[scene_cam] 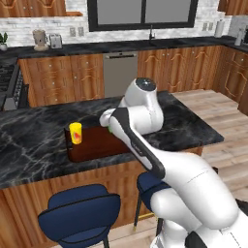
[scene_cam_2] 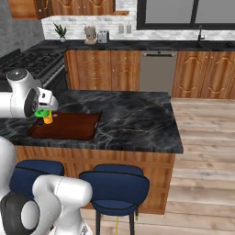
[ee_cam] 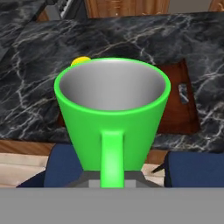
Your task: There is a tray on the dining counter. Grab the cup, mug, and pitcher and place them on the tray. The pitcher may be placed next to the tray if it cannot fit the tray.
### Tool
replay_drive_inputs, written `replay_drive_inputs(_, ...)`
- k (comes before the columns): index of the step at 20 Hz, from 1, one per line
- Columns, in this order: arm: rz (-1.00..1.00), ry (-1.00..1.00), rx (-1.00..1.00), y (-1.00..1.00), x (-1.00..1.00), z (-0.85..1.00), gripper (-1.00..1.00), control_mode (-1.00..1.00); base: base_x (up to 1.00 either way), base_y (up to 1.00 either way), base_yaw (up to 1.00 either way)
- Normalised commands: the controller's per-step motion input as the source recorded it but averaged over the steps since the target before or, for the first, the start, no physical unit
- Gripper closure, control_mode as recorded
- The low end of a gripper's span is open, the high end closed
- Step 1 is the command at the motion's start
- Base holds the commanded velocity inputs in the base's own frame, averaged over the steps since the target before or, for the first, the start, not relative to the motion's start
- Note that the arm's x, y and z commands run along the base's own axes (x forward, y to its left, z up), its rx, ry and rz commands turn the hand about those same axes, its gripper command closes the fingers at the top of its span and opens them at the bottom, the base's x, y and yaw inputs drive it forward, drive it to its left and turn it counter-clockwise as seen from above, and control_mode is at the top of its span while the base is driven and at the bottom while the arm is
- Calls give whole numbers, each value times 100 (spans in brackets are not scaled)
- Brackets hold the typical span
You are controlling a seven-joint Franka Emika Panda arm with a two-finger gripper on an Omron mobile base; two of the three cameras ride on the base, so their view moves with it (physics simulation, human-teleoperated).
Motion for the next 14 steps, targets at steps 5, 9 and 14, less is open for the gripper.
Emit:
replay_drive_inputs(5, 4, 1, -2, 33, 48, -59, 100, -100, 0, 0, 0)
replay_drive_inputs(9, 5, 0, 0, 20, 50, -56, 100, -100, 0, 0, 0)
replay_drive_inputs(14, 5, 2, 0, 21, 52, -35, 100, -100, 0, 0, 0)
